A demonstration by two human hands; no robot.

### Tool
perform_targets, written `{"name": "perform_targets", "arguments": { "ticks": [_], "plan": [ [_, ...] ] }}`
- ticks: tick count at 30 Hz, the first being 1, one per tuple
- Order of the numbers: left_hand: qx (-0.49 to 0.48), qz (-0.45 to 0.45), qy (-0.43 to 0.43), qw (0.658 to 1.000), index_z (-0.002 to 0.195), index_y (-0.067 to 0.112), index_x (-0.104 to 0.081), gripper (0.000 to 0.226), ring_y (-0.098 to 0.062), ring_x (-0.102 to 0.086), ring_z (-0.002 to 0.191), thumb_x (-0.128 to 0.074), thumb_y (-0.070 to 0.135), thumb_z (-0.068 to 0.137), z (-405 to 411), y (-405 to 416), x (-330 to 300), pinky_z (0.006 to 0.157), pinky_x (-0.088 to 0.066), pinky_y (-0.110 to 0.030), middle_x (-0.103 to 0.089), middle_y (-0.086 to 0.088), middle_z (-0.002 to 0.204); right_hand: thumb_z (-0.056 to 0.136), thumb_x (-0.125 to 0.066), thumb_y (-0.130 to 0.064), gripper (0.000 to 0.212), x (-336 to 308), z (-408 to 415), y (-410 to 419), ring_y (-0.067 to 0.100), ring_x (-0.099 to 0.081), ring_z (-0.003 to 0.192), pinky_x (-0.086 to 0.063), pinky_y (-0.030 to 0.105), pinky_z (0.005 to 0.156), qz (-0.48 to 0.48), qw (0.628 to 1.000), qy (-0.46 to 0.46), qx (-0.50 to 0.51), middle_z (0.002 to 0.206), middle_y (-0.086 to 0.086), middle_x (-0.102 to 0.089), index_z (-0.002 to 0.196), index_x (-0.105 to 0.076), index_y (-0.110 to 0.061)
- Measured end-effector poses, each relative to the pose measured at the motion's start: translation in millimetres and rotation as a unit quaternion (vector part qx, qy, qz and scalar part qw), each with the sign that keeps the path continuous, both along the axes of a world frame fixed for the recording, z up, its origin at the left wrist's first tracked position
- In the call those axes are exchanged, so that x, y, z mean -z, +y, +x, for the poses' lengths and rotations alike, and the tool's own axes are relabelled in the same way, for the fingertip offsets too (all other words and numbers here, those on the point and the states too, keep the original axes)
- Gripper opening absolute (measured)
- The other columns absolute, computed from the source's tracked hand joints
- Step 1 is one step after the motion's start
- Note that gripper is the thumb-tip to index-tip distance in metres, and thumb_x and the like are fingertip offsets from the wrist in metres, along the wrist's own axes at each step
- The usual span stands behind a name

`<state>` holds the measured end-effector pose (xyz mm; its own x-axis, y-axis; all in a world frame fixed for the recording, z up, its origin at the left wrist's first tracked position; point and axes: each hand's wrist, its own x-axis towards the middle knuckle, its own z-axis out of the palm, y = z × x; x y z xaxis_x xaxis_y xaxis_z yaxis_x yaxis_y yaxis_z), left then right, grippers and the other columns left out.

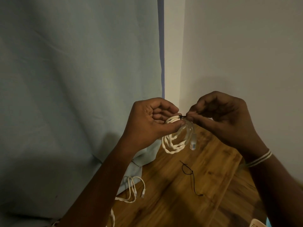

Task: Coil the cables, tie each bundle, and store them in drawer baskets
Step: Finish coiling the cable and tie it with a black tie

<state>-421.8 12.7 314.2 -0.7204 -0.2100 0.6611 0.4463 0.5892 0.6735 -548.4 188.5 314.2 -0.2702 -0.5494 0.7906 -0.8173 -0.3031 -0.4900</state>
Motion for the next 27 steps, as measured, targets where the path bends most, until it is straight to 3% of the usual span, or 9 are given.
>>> {"name": "perform_targets", "arguments": {
  "ticks": [8, 13, 17, 20, 27],
  "plan": [
    [-0.007, -0.021, 0.0, 1.0, 0.096, 0.007, -0.071, 0.031, -0.013, -0.075, 0.078, -0.088, 0.007, 0.069, -1, -1, 1, 0.071, -0.063, -0.033, -0.077, -0.007, 0.089, 0.078, -0.077, -0.011, 0.018, -1, -1, -2, 0.017, -0.074, 0.078, -0.063, 0.034, 0.073, 0.023, 1.0, 0.002, 0.001, 0.087, 0.006, -0.073, 0.093, -0.069, -0.006],
    [0.009, -0.024, -0.02, 0.999, 0.098, 0.004, -0.072, 0.033, -0.012, -0.075, 0.078, -0.087, 0.005, 0.069, 1, 2, 2, 0.072, -0.063, -0.032, -0.077, -0.007, 0.09, 0.075, -0.077, -0.019, 0.013, -16, -3, 3, 0.016, -0.074, 0.076, -0.061, 0.026, 0.071, 0.091, 0.995, 0.007, -0.04, 0.081, -0.001, -0.075, 0.085, -0.074, -0.012],
    [0.008, -0.024, -0.012, 1.0, 0.097, 0.006, -0.072, 0.032, -0.013, -0.075, 0.078, -0.088, 0.005, 0.069, 0, 4, 3, 0.072, -0.063, -0.033, -0.077, -0.007, 0.089, 0.077, -0.075, -0.019, 0.013, -22, -10, 4, 0.017, -0.073, 0.078, -0.061, 0.029, 0.073, 0.14, 0.989, 0.017, -0.034, 0.081, 0.0, -0.076, 0.085, -0.077, -0.01],
    [-0.003, -0.027, -0.001, 1.0, 0.098, 0.003, -0.072, 0.032, -0.013, -0.075, 0.078, -0.087, 0.007, 0.07, 0, 4, 5, 0.071, -0.063, -0.034, -0.077, -0.008, 0.089, 0.078, -0.073, -0.024, 0.014, -17, -9, 3, 0.016, -0.072, 0.08, -0.061, 0.027, 0.074, 0.139, 0.99, 0.019, -0.02, 0.084, -0.001, -0.075, 0.087, -0.077, -0.014],
    [-0.021, -0.046, -0.002, 0.999, 0.098, 0.004, -0.073, 0.031, -0.01, -0.074, 0.076, -0.087, 0.01, 0.071, 0, 4, 7, 0.071, -0.062, -0.026, -0.077, -0.005, 0.087, 0.083, -0.07, -0.017, 0.012, -6, -5, 3, 0.018, -0.071, 0.081, -0.06, 0.026, 0.073, 0.143, 0.989, 0.01, -0.018, 0.087, -0.001, -0.073, 0.091, -0.075, -0.012]
  ]
}}
